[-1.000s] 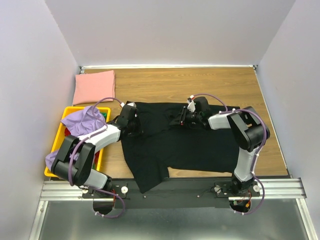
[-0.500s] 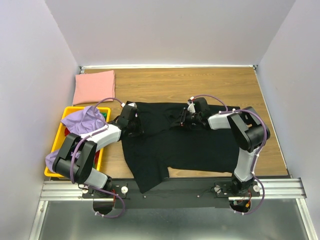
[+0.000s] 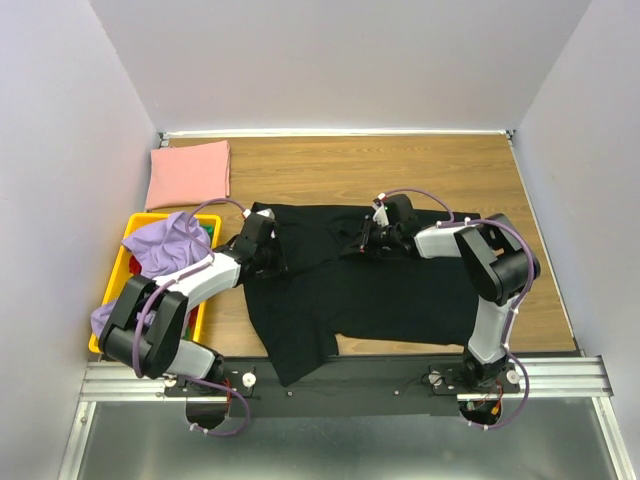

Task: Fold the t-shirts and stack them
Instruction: Fold the tshirt

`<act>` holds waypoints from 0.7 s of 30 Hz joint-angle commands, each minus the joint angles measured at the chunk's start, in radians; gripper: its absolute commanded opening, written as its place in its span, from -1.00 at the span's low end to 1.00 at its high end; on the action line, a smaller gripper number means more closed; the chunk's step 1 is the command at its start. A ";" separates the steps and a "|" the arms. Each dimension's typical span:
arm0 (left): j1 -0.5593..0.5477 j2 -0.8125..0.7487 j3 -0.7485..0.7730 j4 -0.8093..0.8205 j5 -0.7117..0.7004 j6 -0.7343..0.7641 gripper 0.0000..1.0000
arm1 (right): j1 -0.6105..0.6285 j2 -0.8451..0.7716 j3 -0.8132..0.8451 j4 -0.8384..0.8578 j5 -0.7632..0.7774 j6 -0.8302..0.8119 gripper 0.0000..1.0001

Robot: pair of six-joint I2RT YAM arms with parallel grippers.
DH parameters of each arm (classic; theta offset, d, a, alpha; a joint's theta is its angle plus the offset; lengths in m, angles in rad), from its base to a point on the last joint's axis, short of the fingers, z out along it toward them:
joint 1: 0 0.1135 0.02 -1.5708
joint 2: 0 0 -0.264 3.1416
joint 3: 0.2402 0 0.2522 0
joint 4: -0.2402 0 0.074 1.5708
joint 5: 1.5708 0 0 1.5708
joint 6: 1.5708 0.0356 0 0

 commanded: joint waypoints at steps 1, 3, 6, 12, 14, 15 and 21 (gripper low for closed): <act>-0.014 -0.038 -0.006 -0.034 0.005 -0.015 -0.07 | 0.014 -0.033 0.033 -0.030 0.017 -0.016 -0.63; -0.021 -0.033 -0.004 -0.034 0.010 -0.018 -0.07 | 0.014 -0.036 0.034 -0.031 0.018 -0.018 -0.76; -0.029 -0.021 -0.004 -0.032 0.011 -0.020 -0.07 | 0.014 -0.046 0.036 -0.038 0.023 -0.021 -0.87; -0.038 0.005 -0.013 -0.021 0.013 -0.023 -0.07 | 0.014 -0.055 0.039 -0.048 0.034 -0.030 -0.90; -0.040 0.014 -0.013 -0.014 0.011 -0.023 -0.07 | 0.014 -0.053 0.041 -0.047 0.032 -0.031 -0.91; -0.040 0.016 -0.013 -0.012 0.010 -0.024 -0.07 | 0.013 -0.053 0.041 -0.047 0.032 -0.030 -0.91; -0.044 0.028 -0.004 -0.001 0.002 -0.026 -0.17 | 0.014 -0.053 0.041 -0.047 0.035 -0.033 -0.92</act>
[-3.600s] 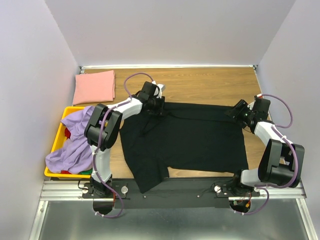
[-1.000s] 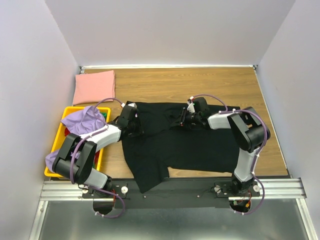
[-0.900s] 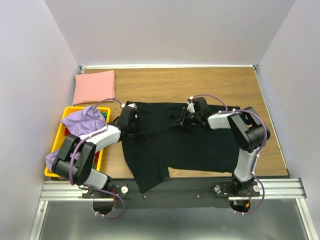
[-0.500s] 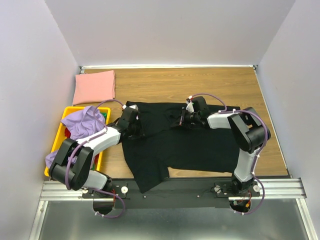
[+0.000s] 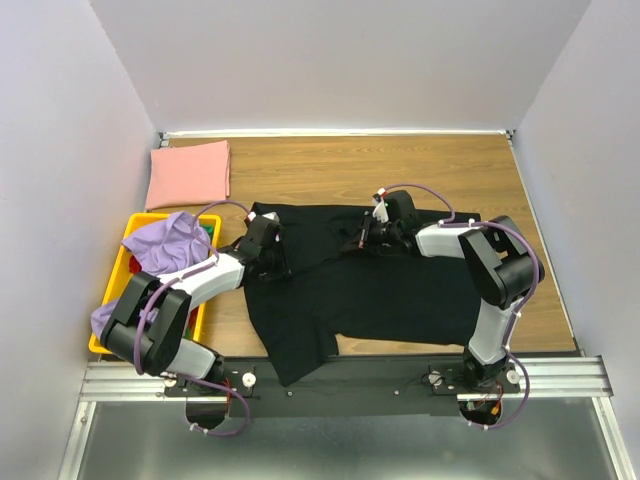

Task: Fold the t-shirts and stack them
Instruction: Fold the tshirt

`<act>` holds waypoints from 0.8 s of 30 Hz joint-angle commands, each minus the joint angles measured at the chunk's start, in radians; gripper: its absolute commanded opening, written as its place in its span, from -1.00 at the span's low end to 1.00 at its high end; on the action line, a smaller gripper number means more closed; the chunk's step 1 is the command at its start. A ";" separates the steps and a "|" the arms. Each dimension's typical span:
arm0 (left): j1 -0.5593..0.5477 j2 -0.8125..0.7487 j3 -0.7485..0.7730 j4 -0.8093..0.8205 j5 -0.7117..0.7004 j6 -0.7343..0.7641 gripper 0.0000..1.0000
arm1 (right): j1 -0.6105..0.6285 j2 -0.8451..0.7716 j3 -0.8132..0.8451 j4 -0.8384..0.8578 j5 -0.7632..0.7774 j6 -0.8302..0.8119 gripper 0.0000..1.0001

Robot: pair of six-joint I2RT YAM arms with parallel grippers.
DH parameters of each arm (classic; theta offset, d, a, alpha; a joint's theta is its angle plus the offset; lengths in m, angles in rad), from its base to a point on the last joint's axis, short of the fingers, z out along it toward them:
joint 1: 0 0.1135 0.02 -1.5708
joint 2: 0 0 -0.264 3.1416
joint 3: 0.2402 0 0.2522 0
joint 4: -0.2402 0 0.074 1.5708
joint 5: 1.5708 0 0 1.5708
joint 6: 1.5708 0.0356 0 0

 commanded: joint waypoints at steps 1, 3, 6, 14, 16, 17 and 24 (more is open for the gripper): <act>-0.009 0.019 -0.001 0.009 0.003 -0.009 -0.21 | 0.007 -0.021 0.020 -0.023 0.026 -0.019 -0.92; -0.015 0.018 0.000 0.009 0.006 -0.010 -0.39 | 0.007 -0.021 0.020 -0.024 0.026 -0.021 -0.92; -0.024 -0.002 0.005 -0.005 0.005 -0.016 -0.62 | 0.007 -0.024 0.022 -0.026 0.026 -0.021 -0.92; -0.040 -0.076 0.037 -0.066 -0.011 -0.044 -0.92 | 0.006 -0.032 0.046 -0.060 0.046 -0.048 -0.92; -0.049 -0.096 0.039 -0.077 -0.011 -0.052 -0.92 | 0.007 -0.035 0.056 -0.084 0.059 -0.065 -0.91; -0.052 -0.106 0.037 -0.083 -0.009 -0.061 -0.92 | 0.007 -0.038 0.057 -0.096 0.065 -0.073 -0.92; -0.078 -0.116 -0.003 -0.068 0.009 -0.095 -0.92 | 0.007 -0.038 0.066 -0.139 0.094 -0.105 -0.92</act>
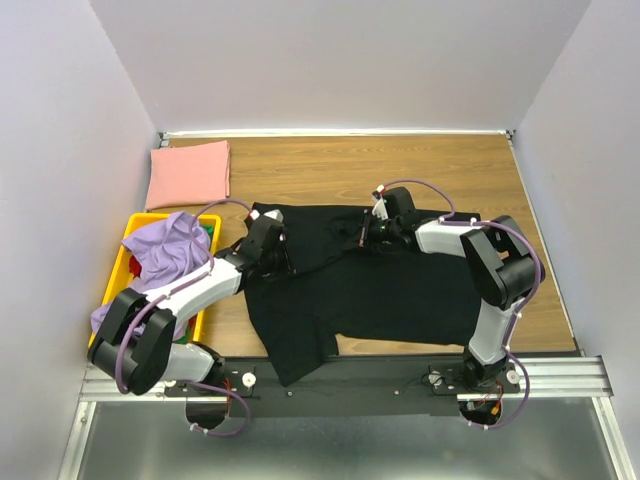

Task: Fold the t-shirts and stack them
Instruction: Fold the tshirt

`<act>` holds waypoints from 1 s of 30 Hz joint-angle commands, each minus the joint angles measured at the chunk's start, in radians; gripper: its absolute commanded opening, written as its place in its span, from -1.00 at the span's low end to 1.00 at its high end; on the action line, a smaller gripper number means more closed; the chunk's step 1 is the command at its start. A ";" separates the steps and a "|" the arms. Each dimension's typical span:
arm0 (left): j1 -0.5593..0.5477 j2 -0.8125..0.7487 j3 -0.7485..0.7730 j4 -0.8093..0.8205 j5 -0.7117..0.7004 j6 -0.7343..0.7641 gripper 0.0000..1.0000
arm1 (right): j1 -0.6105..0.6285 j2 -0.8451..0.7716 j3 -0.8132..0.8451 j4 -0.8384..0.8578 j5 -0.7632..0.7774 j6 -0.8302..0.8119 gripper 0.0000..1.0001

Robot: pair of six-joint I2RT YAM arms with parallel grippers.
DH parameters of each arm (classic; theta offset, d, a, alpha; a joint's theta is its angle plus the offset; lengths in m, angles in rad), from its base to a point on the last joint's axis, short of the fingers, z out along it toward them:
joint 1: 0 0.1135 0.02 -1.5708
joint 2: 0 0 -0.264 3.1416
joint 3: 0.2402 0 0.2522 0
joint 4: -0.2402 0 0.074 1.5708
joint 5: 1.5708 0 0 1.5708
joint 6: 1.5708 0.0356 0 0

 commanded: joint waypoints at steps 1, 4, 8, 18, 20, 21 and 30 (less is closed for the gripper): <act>-0.020 -0.008 -0.026 -0.012 0.015 -0.040 -0.92 | 0.007 -0.031 0.027 -0.067 0.055 -0.043 -0.91; -0.034 0.001 -0.035 0.010 0.024 -0.054 -0.92 | 0.007 -0.028 0.028 -0.084 0.070 -0.056 -0.91; -0.039 0.015 -0.048 0.028 0.029 -0.064 -0.91 | 0.007 -0.020 0.039 -0.098 0.068 -0.076 -0.90; 0.073 -0.094 0.029 -0.006 -0.121 -0.009 0.31 | -0.081 -0.140 0.074 -0.211 0.131 -0.165 0.07; 0.159 -0.067 0.083 0.002 -0.129 0.066 0.42 | -0.166 -0.186 0.050 -0.222 0.150 -0.180 0.08; 0.188 -0.045 0.128 0.007 -0.134 0.093 0.42 | -0.196 -0.200 0.041 -0.224 0.150 -0.186 0.08; 0.323 0.327 0.427 0.040 -0.091 0.219 -0.19 | -0.529 -0.249 -0.012 -0.248 0.179 -0.235 0.05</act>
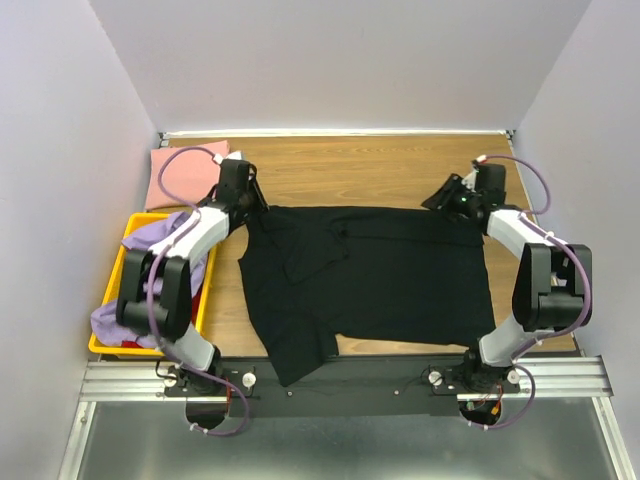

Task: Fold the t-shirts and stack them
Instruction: Fold the tshirt

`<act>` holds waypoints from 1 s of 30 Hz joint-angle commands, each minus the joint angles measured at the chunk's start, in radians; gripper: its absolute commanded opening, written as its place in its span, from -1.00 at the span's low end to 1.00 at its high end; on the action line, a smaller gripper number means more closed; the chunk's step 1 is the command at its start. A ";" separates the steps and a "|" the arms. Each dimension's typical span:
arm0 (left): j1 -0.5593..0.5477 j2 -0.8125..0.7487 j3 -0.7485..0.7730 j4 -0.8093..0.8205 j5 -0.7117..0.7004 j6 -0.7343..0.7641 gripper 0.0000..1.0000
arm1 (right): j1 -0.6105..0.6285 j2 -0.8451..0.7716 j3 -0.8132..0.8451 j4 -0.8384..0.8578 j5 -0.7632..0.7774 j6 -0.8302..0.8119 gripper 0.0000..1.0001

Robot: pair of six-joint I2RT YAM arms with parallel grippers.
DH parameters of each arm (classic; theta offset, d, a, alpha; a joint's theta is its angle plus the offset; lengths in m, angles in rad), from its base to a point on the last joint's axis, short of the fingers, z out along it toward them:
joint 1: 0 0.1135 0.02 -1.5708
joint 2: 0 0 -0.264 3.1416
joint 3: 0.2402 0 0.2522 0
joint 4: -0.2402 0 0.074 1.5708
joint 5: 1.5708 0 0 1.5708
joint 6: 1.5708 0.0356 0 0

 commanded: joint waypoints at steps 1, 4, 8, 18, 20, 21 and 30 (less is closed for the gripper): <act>0.012 0.132 0.098 -0.006 0.001 0.077 -0.24 | -0.078 -0.001 -0.035 -0.053 0.043 -0.033 0.04; 0.021 0.222 0.155 -0.005 0.002 0.084 -0.38 | -0.130 0.020 -0.036 -0.051 0.066 -0.031 -0.06; 0.053 0.342 0.195 0.000 0.002 0.088 -0.59 | -0.190 0.068 -0.035 -0.050 0.130 -0.031 -0.11; 0.110 0.475 0.261 -0.018 0.001 0.116 -0.61 | -0.303 0.247 0.030 -0.048 0.224 -0.028 -0.10; 0.124 0.500 0.296 -0.041 -0.005 0.122 -0.61 | -0.336 0.275 0.043 -0.050 0.239 -0.018 -0.10; 0.127 0.508 0.308 -0.051 -0.005 0.124 -0.61 | -0.345 0.299 0.063 -0.050 0.242 -0.019 -0.10; 0.138 0.612 0.489 -0.118 -0.027 0.159 -0.62 | -0.360 0.430 0.220 -0.055 0.262 -0.074 -0.09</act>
